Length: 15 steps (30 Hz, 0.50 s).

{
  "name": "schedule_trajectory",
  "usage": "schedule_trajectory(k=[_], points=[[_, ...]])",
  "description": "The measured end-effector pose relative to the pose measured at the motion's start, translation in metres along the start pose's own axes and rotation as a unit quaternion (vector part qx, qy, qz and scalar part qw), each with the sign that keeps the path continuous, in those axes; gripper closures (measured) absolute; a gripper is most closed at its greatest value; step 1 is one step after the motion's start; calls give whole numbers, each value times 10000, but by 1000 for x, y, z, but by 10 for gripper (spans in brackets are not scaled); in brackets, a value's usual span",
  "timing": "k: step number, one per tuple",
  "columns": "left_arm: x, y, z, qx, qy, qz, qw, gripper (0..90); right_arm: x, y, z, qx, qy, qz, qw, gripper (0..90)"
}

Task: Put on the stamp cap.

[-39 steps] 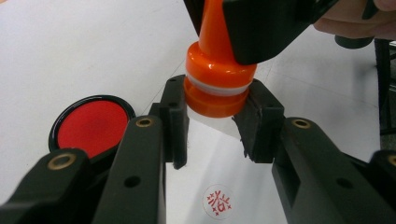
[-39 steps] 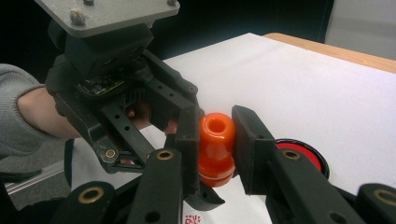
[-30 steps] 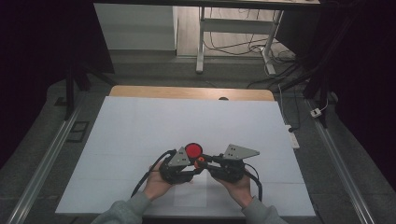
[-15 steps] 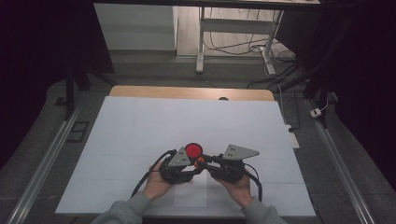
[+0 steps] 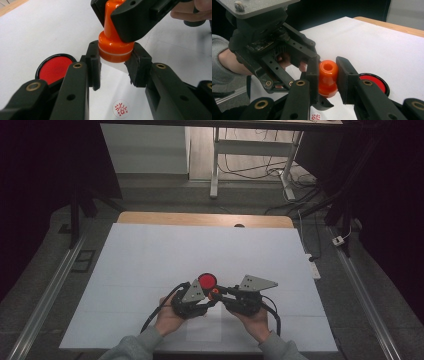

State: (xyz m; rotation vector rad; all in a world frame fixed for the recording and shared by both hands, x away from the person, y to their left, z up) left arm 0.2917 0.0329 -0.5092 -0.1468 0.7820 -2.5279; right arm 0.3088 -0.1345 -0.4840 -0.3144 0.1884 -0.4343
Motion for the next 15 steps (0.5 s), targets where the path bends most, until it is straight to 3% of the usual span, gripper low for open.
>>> schedule_trajectory(k=[15], points=[[2, 2, -4, -17, -64, 52, 10000, 654, -2, 1, -5, 57, -11, -58, 10000, 730]])
Point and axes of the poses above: each handheld gripper's, and its own axes: y roughly forward along the jaws, z roughly out of its top, x roughly to its right, the point moved 3 cm from there along y, roughly forward along the jaws, and after that the axes turned 2 degrees about -z, right-handed, at the moved point
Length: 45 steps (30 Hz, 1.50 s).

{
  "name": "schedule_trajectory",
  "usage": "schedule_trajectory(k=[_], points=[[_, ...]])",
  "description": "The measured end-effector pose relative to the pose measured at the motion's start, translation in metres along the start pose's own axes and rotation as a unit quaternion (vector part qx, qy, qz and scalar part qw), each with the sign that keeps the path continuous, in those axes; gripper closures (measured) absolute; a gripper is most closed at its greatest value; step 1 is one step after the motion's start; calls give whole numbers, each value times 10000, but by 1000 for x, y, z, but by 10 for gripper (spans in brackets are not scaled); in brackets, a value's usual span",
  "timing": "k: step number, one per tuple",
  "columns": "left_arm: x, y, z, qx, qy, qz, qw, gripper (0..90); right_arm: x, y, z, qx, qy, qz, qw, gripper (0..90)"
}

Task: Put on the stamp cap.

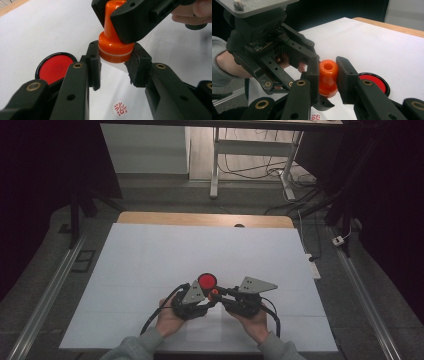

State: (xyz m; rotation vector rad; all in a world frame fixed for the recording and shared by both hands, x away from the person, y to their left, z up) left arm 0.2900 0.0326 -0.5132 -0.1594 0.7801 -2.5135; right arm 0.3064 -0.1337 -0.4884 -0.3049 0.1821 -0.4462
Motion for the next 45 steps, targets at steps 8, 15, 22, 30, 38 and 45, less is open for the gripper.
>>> schedule_trajectory(k=[8, 15, 22, 30, 38, 45], points=[[-1, 4, -6, -56, -132, -110, 9998, 654, 0, 4, -8, -69, 1, -52, 10000, 731], [-2, 4, -7, -70, -157, -133, 9998, 654, -1, 5, -9, -64, -1, -65, 10000, 733], [-2, 5, -9, -142, -187, -148, 9996, 653, -2, 7, -12, -69, 33, -87, 9999, 733], [-3, 6, -11, -190, -215, -169, 9994, 652, -3, 9, -15, -80, 12, -120, 9999, 732], [-3, 6, -10, -52, -218, -165, 9996, 651, -2, 8, -13, -77, -6, -133, 9999, 730], [-4, 6, -10, 52, -130, -94, 9999, 648, -1, 6, -10, -38, -56, -155, 9999, 728]])
Point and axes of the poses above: each handheld gripper's, and its own axes: y roughly forward along the jaws, z roughly out of its top, x roughly to its right, the point moved 3 cm from there along y, roughly forward along the jaws, and after that the axes turned 2 degrees about -z, right-handed, at the moved point
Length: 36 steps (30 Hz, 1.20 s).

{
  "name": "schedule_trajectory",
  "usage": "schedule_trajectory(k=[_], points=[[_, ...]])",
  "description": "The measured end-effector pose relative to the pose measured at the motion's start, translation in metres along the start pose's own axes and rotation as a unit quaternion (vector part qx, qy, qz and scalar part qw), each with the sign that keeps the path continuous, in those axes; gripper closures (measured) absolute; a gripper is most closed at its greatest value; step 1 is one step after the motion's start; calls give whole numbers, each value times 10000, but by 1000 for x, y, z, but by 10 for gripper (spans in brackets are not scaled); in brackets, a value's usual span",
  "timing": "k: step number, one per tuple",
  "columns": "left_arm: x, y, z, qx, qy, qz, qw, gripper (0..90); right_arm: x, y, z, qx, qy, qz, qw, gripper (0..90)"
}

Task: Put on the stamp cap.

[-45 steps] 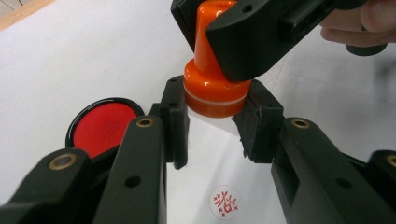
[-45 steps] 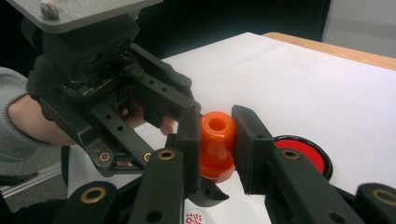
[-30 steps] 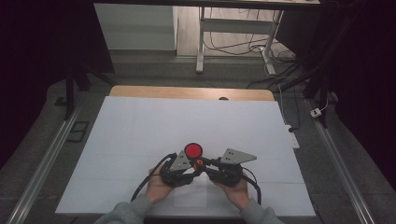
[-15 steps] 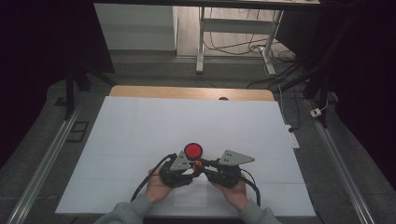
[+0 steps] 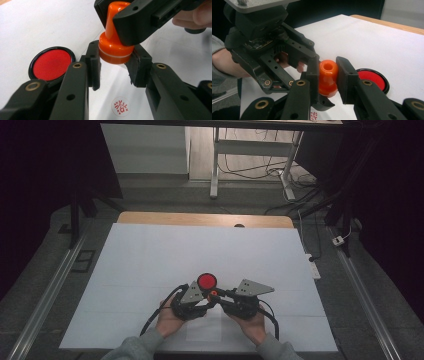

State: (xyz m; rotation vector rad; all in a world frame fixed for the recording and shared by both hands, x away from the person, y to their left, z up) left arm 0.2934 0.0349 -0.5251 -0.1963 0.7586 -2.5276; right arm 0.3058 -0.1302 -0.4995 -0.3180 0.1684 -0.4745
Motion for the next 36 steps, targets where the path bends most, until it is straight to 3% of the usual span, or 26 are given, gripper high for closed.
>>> schedule_trajectory(k=[11, 29, 36], points=[[0, 3, -2, 63, -71, 27, 10000, 626, 1, 0, -1, -33, 3, -35, 10000, 727], [-3, 4, -4, -103, -253, -45, 9996, 357, 4, -1, -1, -33, 54, -22, 10000, 727], [-3, 3, -4, -197, -281, -70, 9994, 291, 6, -2, -1, -25, 81, -33, 10000, 726]])
Point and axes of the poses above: each handheld gripper's, and its own axes: y roughly forward along the jaws, z roughly out of its top, x roughly to its right, the point moved 3 cm from there along y, roughly forward along the jaws, and after that the axes turned 2 degrees about -z, right-handed, at the moved point
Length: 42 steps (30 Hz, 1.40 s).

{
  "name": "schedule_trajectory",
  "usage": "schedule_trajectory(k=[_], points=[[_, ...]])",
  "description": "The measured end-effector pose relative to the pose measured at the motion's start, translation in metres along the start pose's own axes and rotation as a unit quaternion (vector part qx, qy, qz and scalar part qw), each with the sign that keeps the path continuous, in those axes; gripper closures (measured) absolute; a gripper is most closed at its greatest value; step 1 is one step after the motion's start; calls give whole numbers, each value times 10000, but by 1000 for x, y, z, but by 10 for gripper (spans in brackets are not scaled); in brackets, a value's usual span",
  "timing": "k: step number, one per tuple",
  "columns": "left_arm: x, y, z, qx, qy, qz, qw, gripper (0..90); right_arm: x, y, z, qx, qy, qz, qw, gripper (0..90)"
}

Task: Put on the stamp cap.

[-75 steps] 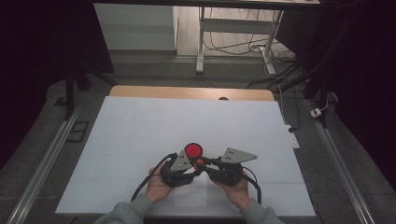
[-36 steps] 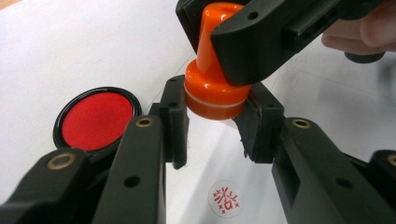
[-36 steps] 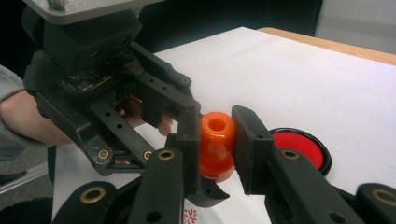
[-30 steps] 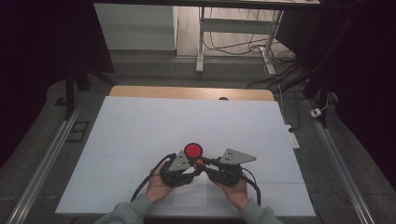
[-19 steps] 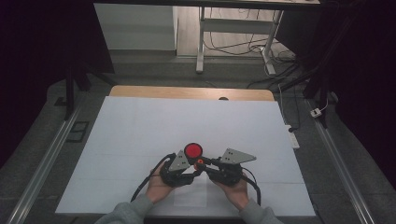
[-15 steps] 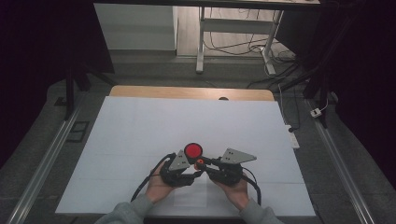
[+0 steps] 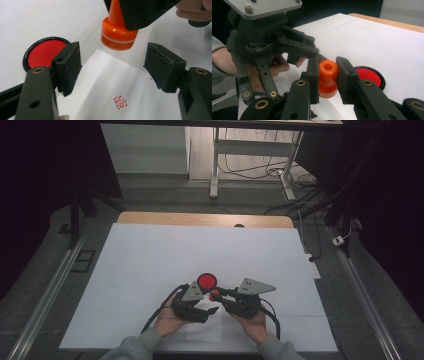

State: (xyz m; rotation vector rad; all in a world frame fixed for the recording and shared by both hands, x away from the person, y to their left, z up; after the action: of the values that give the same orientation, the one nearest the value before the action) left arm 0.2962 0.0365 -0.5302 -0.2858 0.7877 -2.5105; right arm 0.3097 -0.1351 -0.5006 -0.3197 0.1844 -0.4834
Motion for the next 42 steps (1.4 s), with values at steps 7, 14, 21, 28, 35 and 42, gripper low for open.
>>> schedule_trajectory(k=[7, 14, 21, 28, 35, 42], points=[[-3, -5, -2, -118, -39, 36, 9999, 189, 2, -1, 0, 4, -3, -16, 10000, 727], [-10, -25, -11, -194, -70, 102, 9997, 160, 5, -4, 2, 51, 22, -49, 10000, 726], [-18, -52, -24, -82, -174, 310, 9993, 162, 9, -7, 5, 103, 42, -83, 9999, 727], [-26, -78, -38, 41, -364, 518, 9980, 166, 16, -12, 7, 158, 77, -181, 9997, 727], [-32, -106, -62, 106, -611, 712, 9955, 168, 21, -15, 9, 192, 84, -255, 9995, 727], [-37, -129, -86, 142, -858, 896, 9922, 172, 25, -17, 10, 197, 82, -342, 9992, 726]])
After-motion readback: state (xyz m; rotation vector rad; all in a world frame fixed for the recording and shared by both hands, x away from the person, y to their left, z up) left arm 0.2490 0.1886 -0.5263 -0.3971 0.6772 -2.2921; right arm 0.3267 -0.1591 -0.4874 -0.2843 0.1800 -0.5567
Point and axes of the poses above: each handheld gripper's, and its own axes: y roughly forward along the jaws, z roughly out of its top, x roughly to its right, the point moved 3 cm from there along y, roughly forward along the jaws, and after that the axes turned 2 degrees about -z, right-handed, at the moved point
